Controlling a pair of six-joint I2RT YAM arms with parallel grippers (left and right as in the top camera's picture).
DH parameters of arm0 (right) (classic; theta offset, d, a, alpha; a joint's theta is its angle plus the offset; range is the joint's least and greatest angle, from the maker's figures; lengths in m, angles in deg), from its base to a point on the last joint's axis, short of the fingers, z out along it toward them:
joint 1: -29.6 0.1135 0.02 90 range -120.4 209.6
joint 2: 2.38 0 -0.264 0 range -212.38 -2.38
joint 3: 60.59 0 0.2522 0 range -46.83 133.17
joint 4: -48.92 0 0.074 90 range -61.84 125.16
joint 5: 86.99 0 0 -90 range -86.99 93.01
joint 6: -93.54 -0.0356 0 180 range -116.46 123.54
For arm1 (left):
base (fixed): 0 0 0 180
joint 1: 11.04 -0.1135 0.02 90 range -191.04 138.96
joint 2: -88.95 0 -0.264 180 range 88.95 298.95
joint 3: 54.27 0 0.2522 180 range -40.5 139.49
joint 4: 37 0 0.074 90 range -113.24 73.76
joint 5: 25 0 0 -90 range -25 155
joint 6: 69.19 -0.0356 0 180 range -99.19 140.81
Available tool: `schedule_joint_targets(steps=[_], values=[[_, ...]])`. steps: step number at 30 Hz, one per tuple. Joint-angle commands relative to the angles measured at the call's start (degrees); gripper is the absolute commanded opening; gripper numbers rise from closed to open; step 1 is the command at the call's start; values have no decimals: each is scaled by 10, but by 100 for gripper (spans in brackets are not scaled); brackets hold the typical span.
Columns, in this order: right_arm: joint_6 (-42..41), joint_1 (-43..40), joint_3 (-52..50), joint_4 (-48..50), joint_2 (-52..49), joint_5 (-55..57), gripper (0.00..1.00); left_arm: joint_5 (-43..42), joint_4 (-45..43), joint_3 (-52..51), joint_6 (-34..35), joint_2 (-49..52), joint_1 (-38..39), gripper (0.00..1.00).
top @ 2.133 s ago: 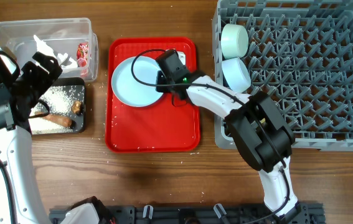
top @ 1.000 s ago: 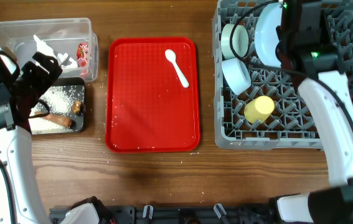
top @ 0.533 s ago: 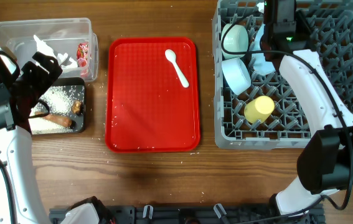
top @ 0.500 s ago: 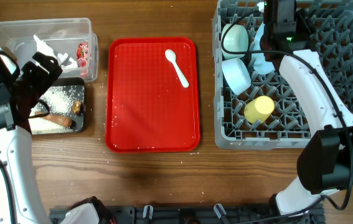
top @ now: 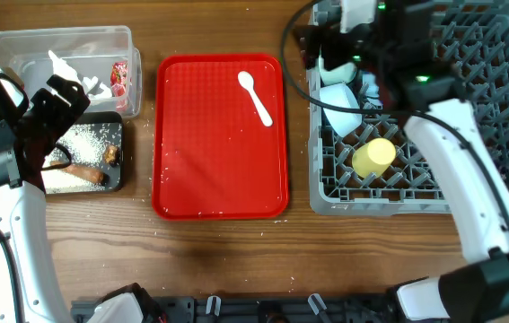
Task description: Sort waste into correct bins and load items into the dishwasher rack
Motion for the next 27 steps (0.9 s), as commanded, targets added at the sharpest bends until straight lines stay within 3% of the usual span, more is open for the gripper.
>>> schedule_joint_targets(steps=[1, 5, 11, 15, 21, 27], values=[[-55, 79, -2, 50, -89, 109, 94, -7, -2, 6, -9, 0, 1, 100], [-59, 143, 1, 119, -187, 182, 93, -7, -2, 6, -9, 0, 1, 100], [-79, 151, 32, 153, -315, 179, 91, -7, -2, 6, -9, 0, 1, 100], [-23, 149, 32, 162, -340, 185, 91, -7, -2, 6, -9, 0, 1, 100], [-35, 125, 32, 189, -375, 170, 91, -7, -2, 6, -9, 0, 1, 100], [-59, 118, 32, 211, -393, 168, 73, -7, -2, 6, -9, 0, 1, 100]])
